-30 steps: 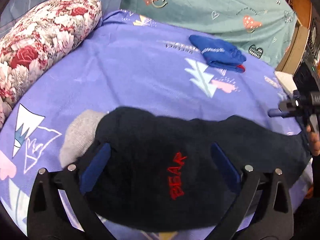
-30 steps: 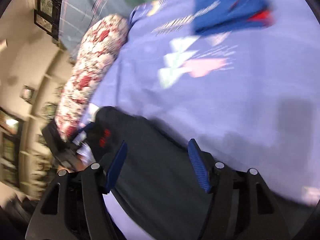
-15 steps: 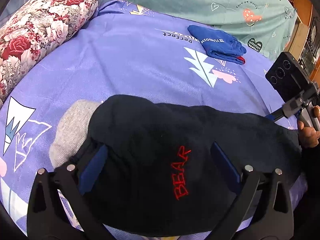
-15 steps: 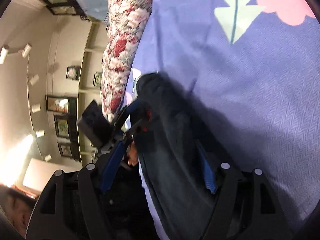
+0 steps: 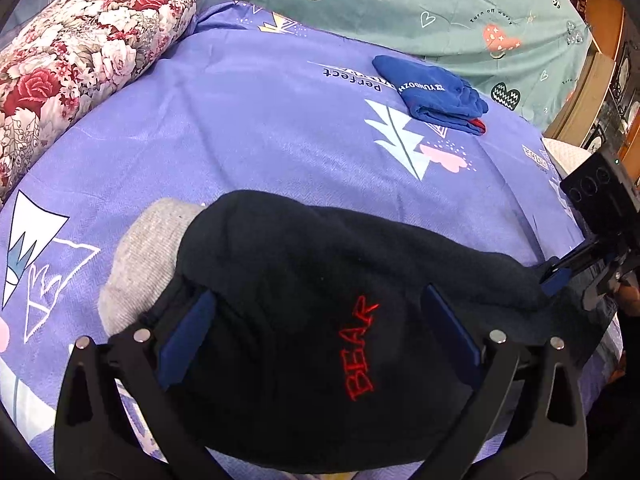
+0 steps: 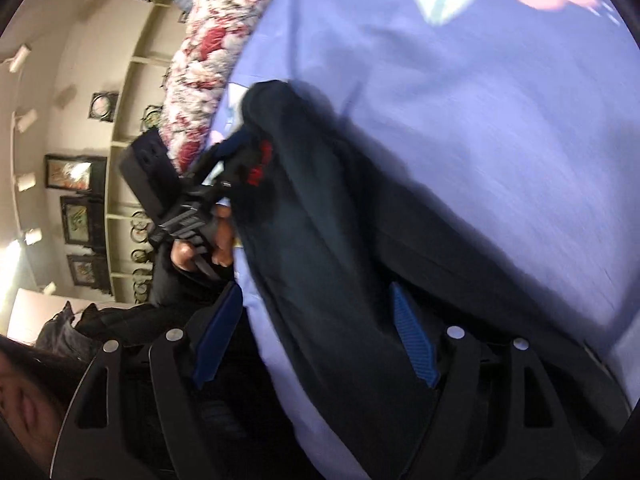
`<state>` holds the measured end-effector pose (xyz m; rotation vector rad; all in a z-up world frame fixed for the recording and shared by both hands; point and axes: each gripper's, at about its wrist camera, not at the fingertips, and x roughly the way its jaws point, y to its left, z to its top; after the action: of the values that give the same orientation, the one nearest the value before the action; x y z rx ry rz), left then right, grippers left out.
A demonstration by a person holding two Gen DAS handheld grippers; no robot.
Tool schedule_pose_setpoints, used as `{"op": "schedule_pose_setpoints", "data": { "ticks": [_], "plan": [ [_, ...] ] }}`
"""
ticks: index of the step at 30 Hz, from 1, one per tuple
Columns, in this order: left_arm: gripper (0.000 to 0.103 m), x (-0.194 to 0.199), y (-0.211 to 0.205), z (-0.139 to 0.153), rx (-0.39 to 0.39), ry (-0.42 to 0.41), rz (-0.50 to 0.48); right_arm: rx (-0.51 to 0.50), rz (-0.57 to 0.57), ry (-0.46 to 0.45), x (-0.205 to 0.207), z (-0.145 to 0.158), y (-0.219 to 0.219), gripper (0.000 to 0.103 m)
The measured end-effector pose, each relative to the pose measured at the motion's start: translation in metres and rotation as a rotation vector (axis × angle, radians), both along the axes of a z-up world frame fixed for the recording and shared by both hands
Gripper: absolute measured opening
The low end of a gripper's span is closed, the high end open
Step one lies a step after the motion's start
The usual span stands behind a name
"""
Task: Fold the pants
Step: 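Grasp the plaid-lined pocket end of the navy pants with the right gripper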
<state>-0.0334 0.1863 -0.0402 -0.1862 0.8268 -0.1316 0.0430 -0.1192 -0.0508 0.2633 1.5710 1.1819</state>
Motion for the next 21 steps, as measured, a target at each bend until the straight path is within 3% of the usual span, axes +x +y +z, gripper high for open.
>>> {"op": "schedule_pose_setpoints", "data": {
  "ticks": [3, 9, 13, 17, 21],
  "plan": [
    [0.101, 0.000, 0.000, 0.000, -0.004, 0.000, 0.001, 0.009, -0.038, 0.024, 0.006, -0.011, -0.005, 0.076],
    [0.101, -0.001, 0.000, 0.000, 0.000, -0.002, 0.005, 0.141, -0.049, 0.078, 0.029, -0.021, 0.054, 0.074],
    [0.101, -0.001, -0.001, 0.000, 0.011, 0.002, 0.008, 0.195, -0.169, 0.029, 0.044, -0.022, 0.067, 0.058],
    [0.101, 0.002, -0.002, -0.002, 0.016, 0.018, -0.002, 0.164, -0.271, -0.049, 0.055, -0.019, 0.049, 0.028],
    [0.101, 0.003, -0.004, -0.003, 0.026, 0.030, -0.005, 0.129, -0.291, -0.062, 0.063, -0.020, 0.041, 0.021]
  ]
}}
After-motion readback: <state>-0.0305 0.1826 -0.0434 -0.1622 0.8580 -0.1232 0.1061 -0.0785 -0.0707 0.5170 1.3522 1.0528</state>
